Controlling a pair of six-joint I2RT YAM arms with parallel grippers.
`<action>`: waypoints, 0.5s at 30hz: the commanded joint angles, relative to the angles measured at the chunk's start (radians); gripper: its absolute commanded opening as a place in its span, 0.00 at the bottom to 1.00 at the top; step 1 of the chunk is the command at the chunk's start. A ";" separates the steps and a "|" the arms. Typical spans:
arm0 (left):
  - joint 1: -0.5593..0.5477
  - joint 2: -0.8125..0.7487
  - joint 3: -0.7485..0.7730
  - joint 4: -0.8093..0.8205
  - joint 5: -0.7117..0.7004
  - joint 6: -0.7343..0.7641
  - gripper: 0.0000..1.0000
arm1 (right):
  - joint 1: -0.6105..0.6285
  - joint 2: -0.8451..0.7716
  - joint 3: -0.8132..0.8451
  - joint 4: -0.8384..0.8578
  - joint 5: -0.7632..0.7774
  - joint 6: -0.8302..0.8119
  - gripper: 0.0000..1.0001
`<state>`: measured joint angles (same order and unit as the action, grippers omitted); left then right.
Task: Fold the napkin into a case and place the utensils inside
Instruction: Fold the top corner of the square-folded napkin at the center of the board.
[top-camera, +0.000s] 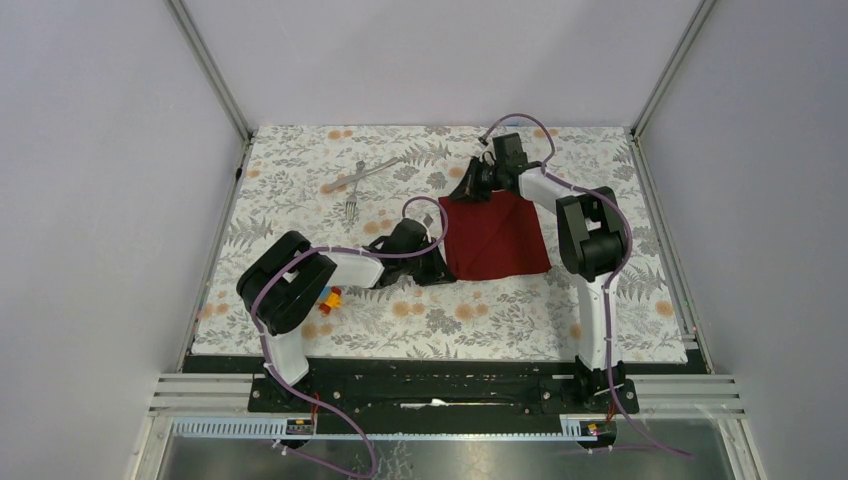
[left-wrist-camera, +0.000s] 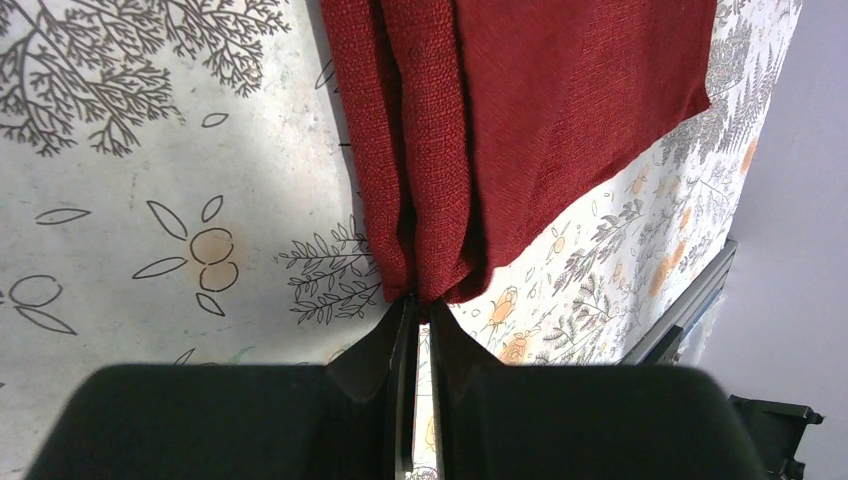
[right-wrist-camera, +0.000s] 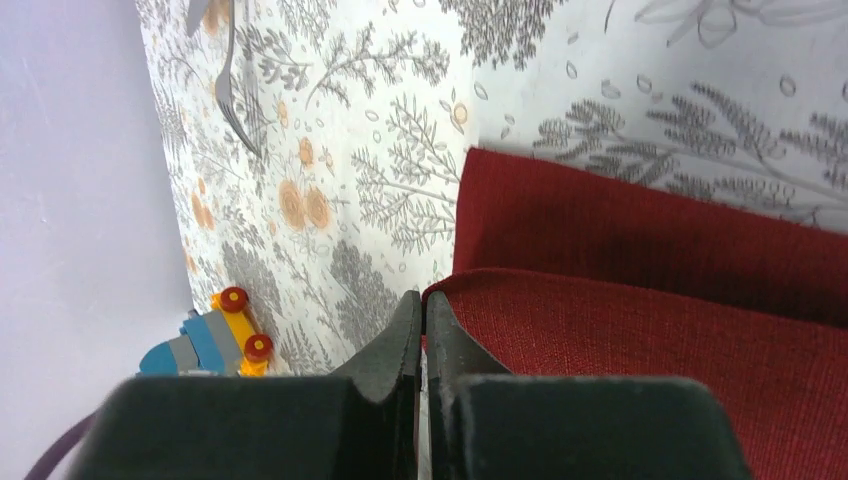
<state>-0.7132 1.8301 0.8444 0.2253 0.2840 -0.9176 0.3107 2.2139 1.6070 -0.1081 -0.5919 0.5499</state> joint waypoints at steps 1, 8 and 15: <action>0.005 0.036 -0.055 -0.073 -0.049 0.015 0.11 | 0.001 0.049 0.092 0.036 -0.053 0.051 0.00; 0.005 0.026 -0.066 -0.073 -0.052 0.011 0.08 | -0.001 0.083 0.119 0.037 -0.021 0.042 0.00; 0.005 0.018 -0.084 -0.071 -0.052 0.009 0.07 | -0.001 0.128 0.157 0.036 0.004 0.048 0.00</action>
<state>-0.7109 1.8278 0.8139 0.2787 0.2871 -0.9409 0.3103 2.3131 1.7050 -0.0917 -0.6094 0.5858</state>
